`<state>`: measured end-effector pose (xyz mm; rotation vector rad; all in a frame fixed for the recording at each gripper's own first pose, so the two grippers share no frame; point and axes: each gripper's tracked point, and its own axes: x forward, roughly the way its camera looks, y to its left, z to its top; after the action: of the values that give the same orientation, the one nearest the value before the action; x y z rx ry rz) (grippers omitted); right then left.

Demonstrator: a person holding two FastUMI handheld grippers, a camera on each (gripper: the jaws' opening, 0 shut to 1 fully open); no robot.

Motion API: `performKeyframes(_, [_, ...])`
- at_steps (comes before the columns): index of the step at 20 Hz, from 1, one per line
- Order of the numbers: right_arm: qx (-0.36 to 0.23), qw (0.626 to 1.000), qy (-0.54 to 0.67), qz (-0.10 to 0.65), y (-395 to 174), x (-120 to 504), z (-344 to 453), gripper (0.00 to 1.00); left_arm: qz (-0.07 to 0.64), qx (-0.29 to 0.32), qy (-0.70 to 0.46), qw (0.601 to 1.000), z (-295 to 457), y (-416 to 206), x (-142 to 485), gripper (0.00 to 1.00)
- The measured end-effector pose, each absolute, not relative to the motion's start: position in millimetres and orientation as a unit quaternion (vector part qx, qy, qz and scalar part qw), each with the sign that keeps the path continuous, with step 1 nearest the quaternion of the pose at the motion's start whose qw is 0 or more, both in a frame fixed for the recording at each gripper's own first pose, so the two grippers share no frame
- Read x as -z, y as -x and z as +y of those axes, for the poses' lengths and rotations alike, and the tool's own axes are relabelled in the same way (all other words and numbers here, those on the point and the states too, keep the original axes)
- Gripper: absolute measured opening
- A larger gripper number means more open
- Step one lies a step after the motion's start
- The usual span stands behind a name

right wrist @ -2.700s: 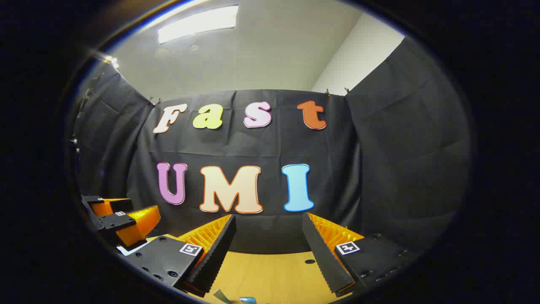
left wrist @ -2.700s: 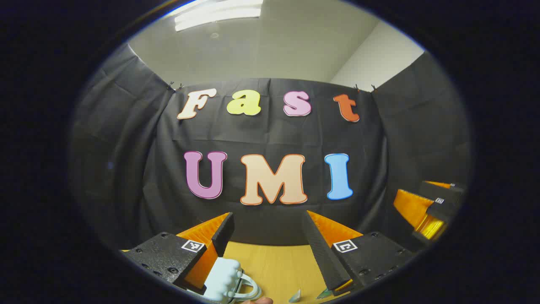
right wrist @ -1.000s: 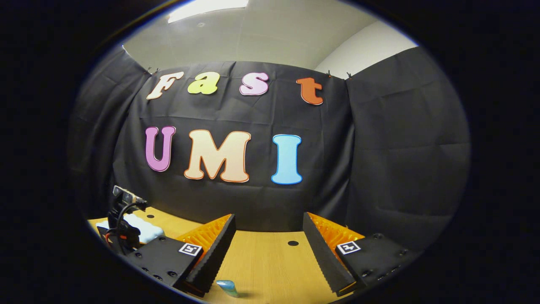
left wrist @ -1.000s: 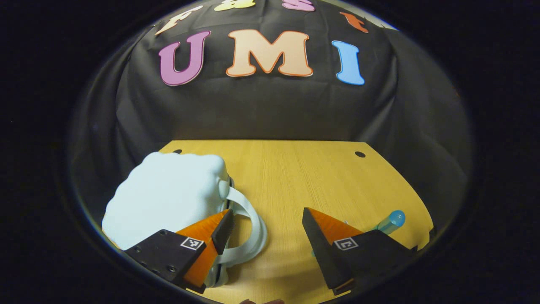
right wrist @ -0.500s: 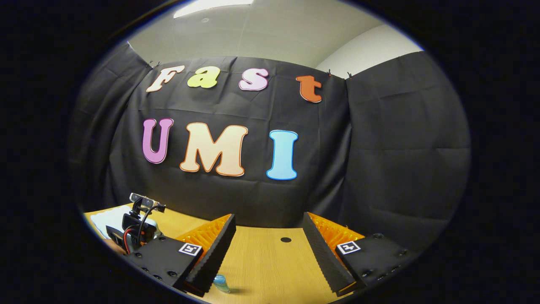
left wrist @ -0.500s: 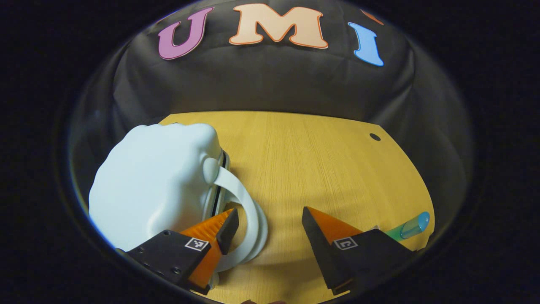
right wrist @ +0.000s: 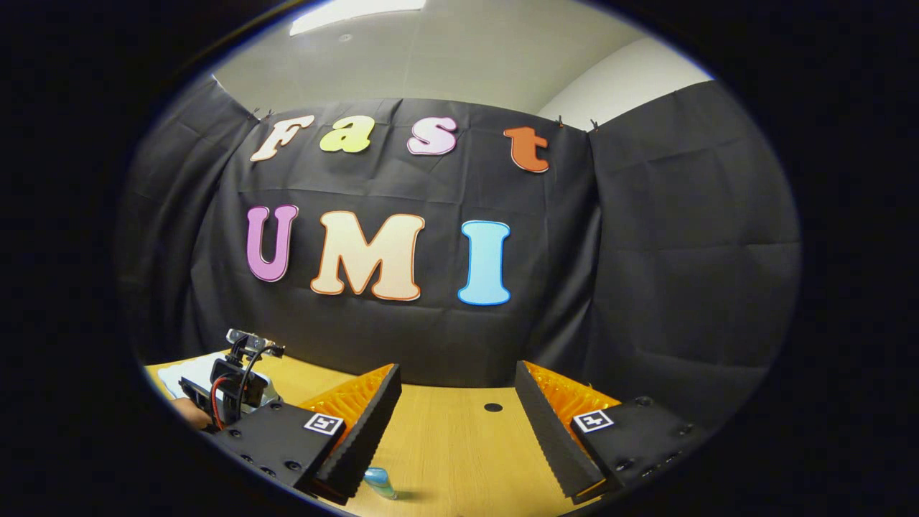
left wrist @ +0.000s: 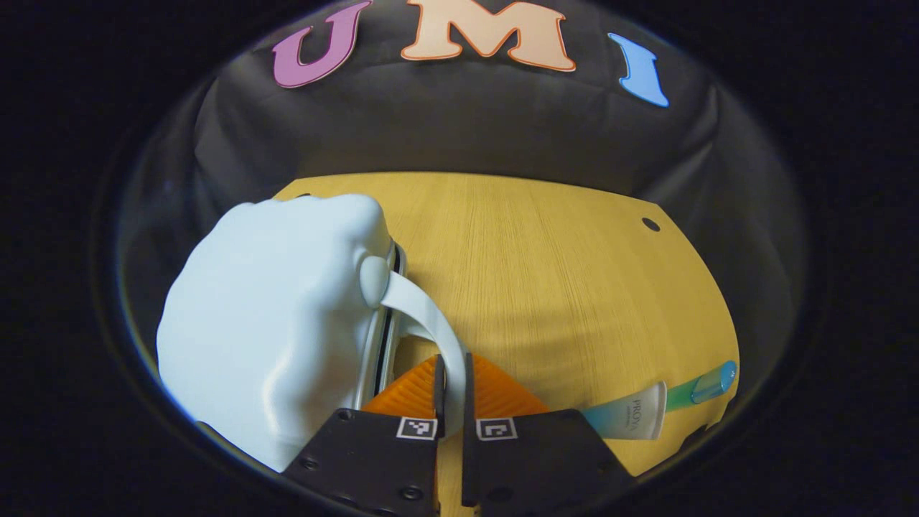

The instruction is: First open the suitcase, pack the skin care products into it, and then close the suitcase.

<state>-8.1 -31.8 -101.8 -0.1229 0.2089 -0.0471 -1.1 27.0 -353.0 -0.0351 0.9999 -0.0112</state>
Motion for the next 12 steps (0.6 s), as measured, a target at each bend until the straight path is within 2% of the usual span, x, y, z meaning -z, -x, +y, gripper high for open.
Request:
performKeyframes(4, [0.007,0.994,0.053,0.096,5,100,-21,1.0,0.47,0.014,0.007,0.883,32,-3,337,0.02])
performKeyframes(12, [-0.008,0.996,0.031,0.088,1,97,2,1.0,0.452,0.038,0.007,0.891,42,-12,281,0.0])
